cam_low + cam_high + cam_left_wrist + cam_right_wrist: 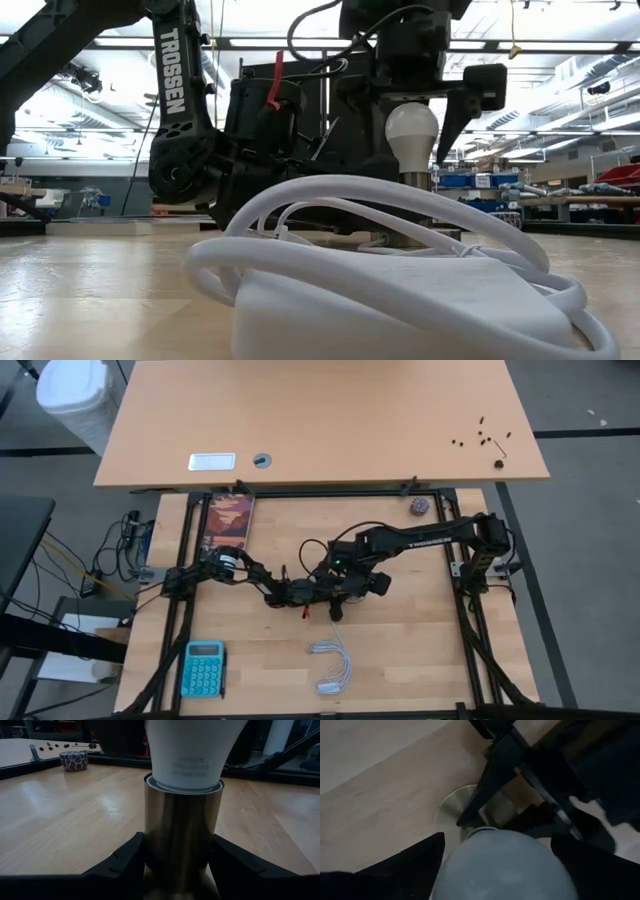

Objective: Screw lightbulb
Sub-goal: Insert the lightbulb into the desk lamp

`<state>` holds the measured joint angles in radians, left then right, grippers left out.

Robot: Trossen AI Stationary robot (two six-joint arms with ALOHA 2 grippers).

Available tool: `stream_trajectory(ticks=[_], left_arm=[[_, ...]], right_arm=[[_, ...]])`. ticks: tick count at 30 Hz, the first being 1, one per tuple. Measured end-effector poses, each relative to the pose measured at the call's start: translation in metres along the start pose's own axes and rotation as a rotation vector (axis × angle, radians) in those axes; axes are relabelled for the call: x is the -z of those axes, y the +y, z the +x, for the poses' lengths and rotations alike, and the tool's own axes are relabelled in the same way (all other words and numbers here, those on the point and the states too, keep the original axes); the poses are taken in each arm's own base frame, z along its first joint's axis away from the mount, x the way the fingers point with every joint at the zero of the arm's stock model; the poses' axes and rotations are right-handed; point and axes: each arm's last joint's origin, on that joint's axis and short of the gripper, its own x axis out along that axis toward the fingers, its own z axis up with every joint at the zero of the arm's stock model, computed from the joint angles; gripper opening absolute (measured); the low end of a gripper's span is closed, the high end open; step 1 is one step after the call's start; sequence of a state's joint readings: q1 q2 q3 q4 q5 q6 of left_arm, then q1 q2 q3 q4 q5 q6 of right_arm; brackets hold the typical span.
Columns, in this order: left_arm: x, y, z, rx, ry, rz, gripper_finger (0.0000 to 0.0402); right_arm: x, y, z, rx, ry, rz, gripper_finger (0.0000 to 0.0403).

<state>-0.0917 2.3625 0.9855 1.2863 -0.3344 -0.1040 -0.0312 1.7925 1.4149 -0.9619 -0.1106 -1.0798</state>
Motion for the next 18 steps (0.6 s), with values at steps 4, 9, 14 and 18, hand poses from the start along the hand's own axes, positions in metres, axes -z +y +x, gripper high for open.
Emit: stream_trajectory(ticks=[4, 9, 14, 18], left_arm=[[-0.0001, 0.0, 0.0, 0.0, 0.0, -0.001, 0.0198], [-0.0001, 0.0, 0.0, -0.001, -0.001, -0.001, 0.0198], [-0.0002, 0.0, 0.0, -0.001, -0.001, -0.003, 0.0198], [-0.0002, 0.0, 0.0, -0.002, -0.001, -0.004, 0.0198]], right_arm=[[0.0031, -0.0034, 0.0058, -0.016, -0.009, 0.015, 0.0373], [0.0027, -0.0049, 0.0074, -0.008, -0.012, 0.018, 0.0373], [0.0035, -0.0054, 0.0073, -0.007, -0.012, 0.021, 0.0368], [0.0035, -0.0052, 0.0073, -0.008, -0.011, 0.021, 0.0343]])
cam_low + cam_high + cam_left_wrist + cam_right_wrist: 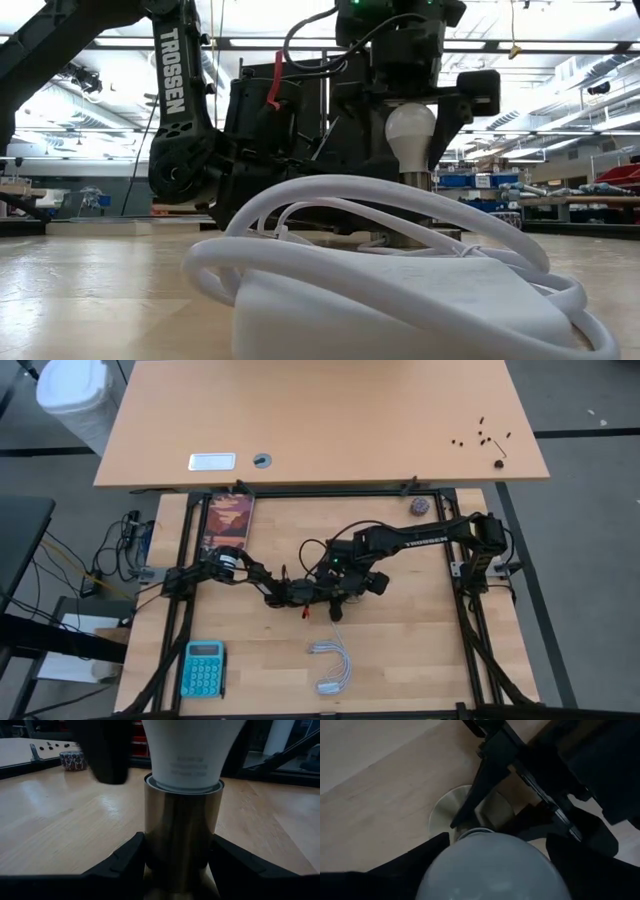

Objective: Screw lightbulb
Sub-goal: Insert the lightbulb into the desk lamp

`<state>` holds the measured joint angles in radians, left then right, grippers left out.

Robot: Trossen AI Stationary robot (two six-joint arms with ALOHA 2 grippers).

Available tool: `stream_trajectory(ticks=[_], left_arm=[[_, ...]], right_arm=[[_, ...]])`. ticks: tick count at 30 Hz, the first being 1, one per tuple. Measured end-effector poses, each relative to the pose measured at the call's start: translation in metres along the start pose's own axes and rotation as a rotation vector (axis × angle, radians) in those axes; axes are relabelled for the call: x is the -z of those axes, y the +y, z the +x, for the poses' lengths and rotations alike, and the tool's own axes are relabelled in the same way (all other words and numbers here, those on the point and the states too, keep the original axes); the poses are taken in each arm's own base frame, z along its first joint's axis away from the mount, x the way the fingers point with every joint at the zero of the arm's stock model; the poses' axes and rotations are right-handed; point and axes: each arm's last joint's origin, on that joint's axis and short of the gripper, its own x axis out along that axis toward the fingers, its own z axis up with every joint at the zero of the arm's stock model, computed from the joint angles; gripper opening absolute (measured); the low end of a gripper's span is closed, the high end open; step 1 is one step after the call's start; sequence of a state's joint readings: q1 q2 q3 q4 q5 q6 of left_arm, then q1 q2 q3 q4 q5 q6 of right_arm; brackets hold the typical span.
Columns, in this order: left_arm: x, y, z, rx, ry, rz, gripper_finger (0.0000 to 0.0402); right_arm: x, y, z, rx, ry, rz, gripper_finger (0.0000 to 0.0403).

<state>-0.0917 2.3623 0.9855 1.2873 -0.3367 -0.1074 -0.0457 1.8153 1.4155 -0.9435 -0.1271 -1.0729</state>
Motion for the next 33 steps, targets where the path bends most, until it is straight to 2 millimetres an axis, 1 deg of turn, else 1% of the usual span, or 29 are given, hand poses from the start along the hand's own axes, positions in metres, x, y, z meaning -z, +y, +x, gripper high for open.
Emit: stream_trajectory(ticks=[7, 11, 15, 19, 21, 28, 33], left_arm=[[0.0, 0.0001, 0.0, -0.002, 0.0, -0.001, 0.0198], [0.0, 0.0001, 0.0, -0.002, -0.001, -0.001, 0.0198], [-0.0001, 0.0003, 0.0, -0.009, -0.001, -0.002, 0.0198], [-0.0001, 0.0009, -0.0001, -0.037, -0.004, -0.002, 0.0198], [-0.0002, 0.0012, -0.0001, -0.045, -0.005, -0.003, 0.0198], [-0.0001, 0.0022, -0.0002, -0.089, -0.009, -0.003, 0.0198], [0.0, 0.0028, -0.0004, -0.116, -0.01, -0.002, 0.0198]], right_arm=[[0.0009, 0.002, 0.0, -0.02, 0.01, 0.003, 0.0277], [0.0012, 0.0024, 0.0, -0.024, 0.014, 0.022, 0.0251], [0.0013, 0.0024, 0.0, -0.023, 0.016, 0.085, 0.0249], [0.0017, 0.0019, 0.0, -0.007, 0.036, 0.17, 0.0266], [0.0018, 0.002, 0.0, 0.0, 0.046, 0.223, 0.0268], [-0.0009, 0.002, 0.0004, 0.032, 0.059, 0.402, 0.025], [-0.0016, 0.0005, 0.0005, 0.051, 0.047, 0.554, 0.0266]])
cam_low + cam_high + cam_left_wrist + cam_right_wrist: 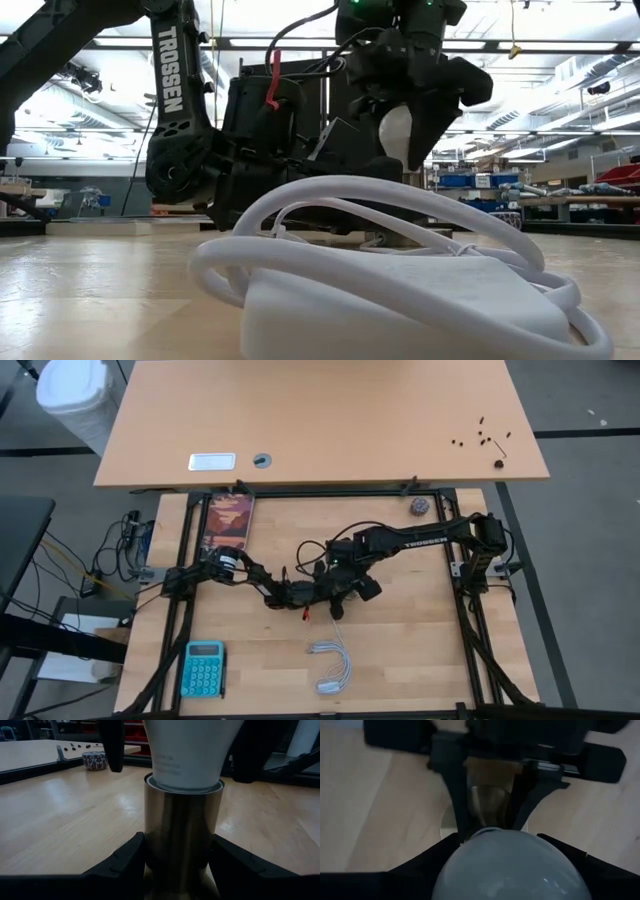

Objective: Screw lightbulb
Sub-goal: Insert the lightbulb into the desk lamp

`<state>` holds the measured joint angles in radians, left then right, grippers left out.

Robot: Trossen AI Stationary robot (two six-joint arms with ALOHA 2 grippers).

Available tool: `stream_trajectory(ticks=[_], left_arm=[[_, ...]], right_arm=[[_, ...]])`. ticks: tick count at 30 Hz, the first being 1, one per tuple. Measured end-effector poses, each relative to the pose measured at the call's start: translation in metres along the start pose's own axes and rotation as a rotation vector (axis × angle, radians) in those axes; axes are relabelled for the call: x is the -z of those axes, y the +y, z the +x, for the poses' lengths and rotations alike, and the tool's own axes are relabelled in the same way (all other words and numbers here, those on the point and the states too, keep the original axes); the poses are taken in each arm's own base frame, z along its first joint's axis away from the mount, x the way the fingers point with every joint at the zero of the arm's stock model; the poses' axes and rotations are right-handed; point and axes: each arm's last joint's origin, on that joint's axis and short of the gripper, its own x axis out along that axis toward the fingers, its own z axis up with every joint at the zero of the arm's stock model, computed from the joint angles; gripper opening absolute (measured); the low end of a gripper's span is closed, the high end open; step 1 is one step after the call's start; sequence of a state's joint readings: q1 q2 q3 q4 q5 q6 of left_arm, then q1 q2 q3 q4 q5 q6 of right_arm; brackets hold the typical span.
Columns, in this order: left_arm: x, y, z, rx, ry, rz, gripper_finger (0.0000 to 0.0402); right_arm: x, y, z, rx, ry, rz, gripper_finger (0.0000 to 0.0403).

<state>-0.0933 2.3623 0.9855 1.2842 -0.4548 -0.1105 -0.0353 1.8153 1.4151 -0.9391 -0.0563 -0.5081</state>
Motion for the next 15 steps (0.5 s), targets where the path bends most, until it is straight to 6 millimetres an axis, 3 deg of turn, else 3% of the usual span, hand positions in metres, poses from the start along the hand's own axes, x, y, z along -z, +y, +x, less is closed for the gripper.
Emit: stream_trajectory(ticks=[10, 15], left_arm=[[-0.0001, 0.0002, -0.0001, -0.005, -0.002, -0.001, 0.0198], [-0.0001, 0.0004, 0.0, -0.007, -0.002, 0.001, 0.0198]], right_arm=[[-0.0014, -0.0014, 0.0002, 0.028, -0.013, 0.47, 0.0254], [-0.001, -0.0018, 0.0001, 0.05, -0.011, 0.661, 0.0271]])
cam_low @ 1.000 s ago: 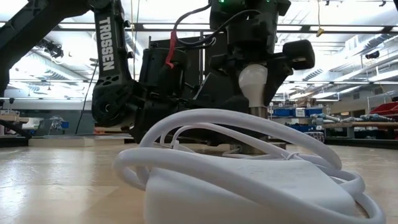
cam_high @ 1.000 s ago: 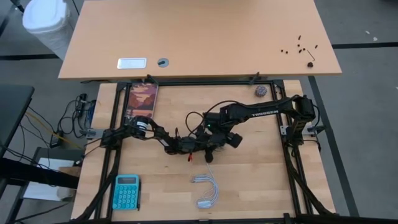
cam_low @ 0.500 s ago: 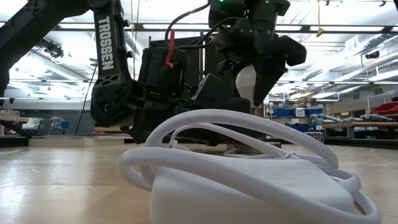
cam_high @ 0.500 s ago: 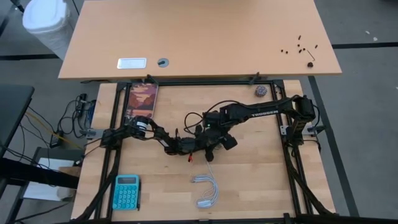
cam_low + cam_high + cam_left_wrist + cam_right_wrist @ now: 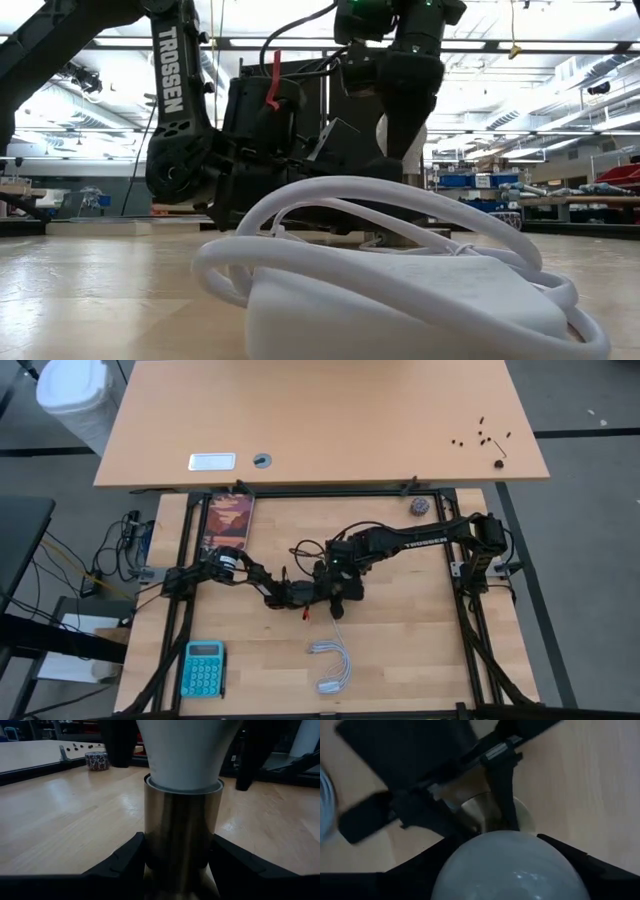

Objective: Screw lightbulb
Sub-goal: Insert the lightbulb into the desk lamp

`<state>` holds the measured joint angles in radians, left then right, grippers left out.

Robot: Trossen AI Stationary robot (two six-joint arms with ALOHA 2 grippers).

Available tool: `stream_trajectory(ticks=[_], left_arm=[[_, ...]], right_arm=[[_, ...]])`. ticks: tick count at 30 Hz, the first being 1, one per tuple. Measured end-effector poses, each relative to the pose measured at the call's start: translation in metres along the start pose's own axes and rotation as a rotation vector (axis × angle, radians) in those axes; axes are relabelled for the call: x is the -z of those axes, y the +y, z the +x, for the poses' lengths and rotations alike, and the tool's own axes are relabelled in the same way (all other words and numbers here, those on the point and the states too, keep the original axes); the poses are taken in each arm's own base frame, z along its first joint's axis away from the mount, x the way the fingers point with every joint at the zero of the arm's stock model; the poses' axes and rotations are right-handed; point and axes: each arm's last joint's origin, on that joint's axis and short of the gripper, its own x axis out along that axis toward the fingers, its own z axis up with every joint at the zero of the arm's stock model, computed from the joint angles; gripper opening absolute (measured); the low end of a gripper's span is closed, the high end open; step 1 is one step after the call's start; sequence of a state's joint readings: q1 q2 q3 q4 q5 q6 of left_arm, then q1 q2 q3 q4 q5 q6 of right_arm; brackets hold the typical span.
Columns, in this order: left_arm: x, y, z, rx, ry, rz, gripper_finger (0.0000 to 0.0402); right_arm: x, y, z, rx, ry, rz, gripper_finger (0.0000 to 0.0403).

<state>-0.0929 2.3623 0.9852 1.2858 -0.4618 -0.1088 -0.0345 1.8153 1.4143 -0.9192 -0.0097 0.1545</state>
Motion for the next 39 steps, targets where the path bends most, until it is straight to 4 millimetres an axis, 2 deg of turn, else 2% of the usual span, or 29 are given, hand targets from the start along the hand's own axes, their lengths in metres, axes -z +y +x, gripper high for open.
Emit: stream_trajectory(ticks=[10, 18, 23, 29, 39], left_arm=[[0.0, 0.001, 0.0, -0.006, -0.001, 0.003, 0.0198], [0.0, 0.001, 0.0, -0.006, -0.002, 0.014, 0.0198], [0.0, 0.001, 0.0, -0.006, -0.002, 0.017, 0.0198], [0.0, 0.001, 0.0, -0.002, -0.002, 0.017, 0.0198], [0.0, 0.001, 0.0, -0.001, -0.002, 0.017, 0.0198]], right_arm=[[-0.001, -0.002, 0.0, 0.006, -0.007, 0.376, 0.0257], [-0.003, -0.005, 0.0, 0.0, -0.026, 0.535, 0.0277], [-0.003, -0.006, 0.0, 0.002, -0.021, 0.623, 0.0267], [-0.002, -0.007, 0.0, 0.004, -0.018, 0.601, 0.0271], [-0.003, -0.028, -0.007, -0.088, 0.003, 0.496, 0.0357]])
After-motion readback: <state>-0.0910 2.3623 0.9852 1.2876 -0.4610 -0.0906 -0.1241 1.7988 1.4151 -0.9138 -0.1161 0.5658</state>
